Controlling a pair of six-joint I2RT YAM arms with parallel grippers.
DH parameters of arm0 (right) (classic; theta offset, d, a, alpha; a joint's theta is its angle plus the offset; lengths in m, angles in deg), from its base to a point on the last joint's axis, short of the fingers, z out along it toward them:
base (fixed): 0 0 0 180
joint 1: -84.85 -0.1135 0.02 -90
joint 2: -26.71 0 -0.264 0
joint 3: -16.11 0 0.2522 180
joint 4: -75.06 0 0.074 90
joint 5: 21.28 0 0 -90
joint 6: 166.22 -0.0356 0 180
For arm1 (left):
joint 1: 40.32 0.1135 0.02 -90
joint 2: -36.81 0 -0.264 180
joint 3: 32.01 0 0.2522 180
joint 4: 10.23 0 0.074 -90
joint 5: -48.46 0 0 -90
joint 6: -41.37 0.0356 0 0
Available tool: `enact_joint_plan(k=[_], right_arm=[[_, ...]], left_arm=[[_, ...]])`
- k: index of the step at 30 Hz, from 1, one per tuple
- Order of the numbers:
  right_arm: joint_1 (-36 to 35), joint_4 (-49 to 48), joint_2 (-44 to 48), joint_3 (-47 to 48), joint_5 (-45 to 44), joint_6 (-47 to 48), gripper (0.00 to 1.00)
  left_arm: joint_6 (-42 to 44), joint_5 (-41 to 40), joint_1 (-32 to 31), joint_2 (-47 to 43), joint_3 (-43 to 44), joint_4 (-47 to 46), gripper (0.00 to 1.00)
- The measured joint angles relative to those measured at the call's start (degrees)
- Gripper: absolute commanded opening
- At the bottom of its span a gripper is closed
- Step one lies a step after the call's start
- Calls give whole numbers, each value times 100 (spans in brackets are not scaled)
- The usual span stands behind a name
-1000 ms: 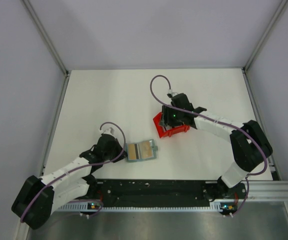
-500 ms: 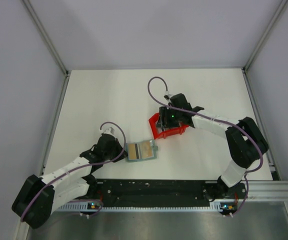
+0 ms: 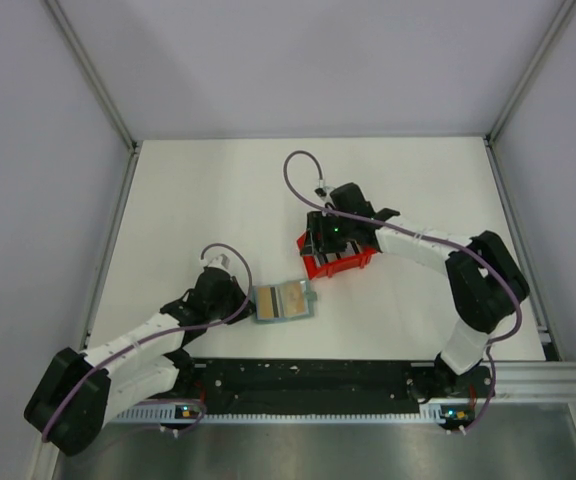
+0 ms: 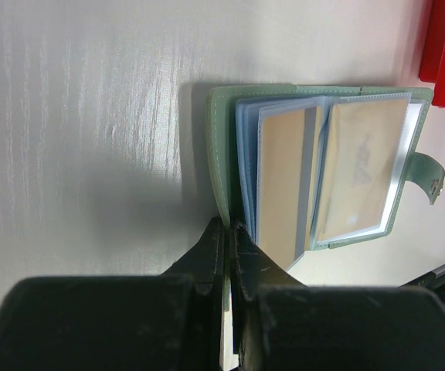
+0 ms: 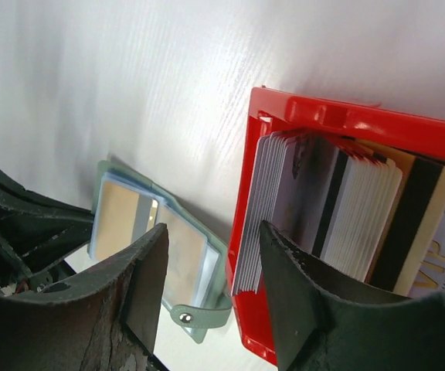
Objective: Put the credit cards into the card holder
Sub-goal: Pick up the credit card from the storage box.
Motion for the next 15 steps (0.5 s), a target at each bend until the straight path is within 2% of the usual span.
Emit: enact_joint_plan(k=[15], right_arm=[[-337,83,-258,337,-142,11,52]], left_arm=[[0,11,0,24,0,-33,0]])
